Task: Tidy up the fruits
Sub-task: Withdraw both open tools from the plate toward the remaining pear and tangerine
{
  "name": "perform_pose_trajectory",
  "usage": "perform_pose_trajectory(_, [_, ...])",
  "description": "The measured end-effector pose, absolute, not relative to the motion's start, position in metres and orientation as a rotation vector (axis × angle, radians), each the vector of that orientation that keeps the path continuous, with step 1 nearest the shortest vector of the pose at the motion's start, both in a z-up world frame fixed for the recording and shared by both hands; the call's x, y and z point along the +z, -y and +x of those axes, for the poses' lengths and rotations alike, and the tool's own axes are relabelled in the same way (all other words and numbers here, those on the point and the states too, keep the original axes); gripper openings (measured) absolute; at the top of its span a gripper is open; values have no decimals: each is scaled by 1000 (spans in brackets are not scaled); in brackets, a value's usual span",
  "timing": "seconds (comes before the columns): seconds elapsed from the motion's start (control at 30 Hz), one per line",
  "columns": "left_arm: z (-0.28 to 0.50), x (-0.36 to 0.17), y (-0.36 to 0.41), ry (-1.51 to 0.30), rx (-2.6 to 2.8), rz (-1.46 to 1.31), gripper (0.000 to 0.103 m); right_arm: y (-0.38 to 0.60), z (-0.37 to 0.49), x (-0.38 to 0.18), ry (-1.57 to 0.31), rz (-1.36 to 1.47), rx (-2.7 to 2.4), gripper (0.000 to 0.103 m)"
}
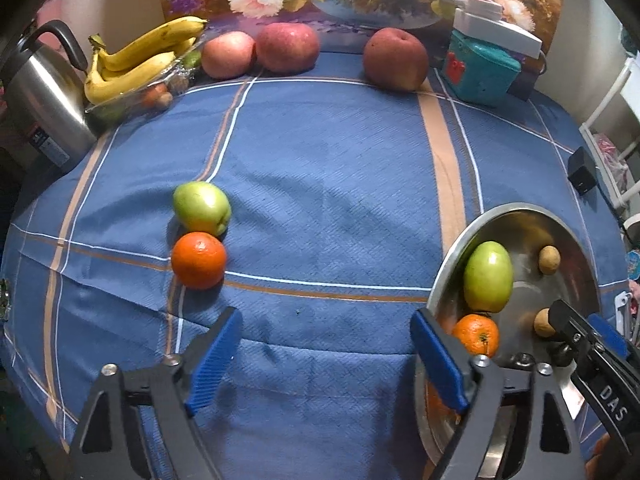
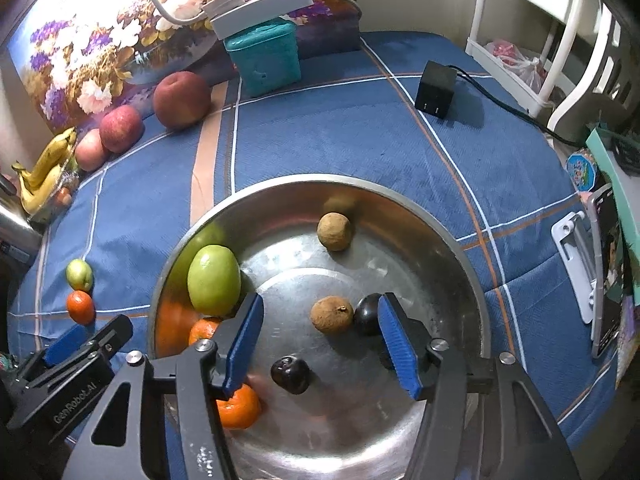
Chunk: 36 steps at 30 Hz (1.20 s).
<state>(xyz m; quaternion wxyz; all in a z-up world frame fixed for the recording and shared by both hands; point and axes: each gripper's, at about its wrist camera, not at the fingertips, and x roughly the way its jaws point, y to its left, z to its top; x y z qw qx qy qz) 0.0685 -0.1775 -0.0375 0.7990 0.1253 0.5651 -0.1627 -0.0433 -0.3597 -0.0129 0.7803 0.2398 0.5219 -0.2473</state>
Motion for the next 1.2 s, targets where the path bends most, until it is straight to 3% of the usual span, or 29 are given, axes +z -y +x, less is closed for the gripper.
perform_pose_trajectory(0.1, [69,-39,178,-1206,-336,292,97,357,-42,-13,-1131,492,-537,72])
perform_pose_trajectory(0.33, [67,-39,180,-1176,-324,321,103,358,-42,-12,-1125,485,-545,76])
perform_pose_trajectory(0.4, [67,-38,180,-1160,-318,334,103,358,-43,-13,-1129,490,-545,94])
perform_pose_trajectory(0.43, [67,-38,181,-1153,-318,339,103,358,-42,-14,-1136,486,-543,95])
perform_pose_trajectory(1.2, [75,-32,168,-1113,-373,326,103,354,-41,-18,-1159,454,-578,95])
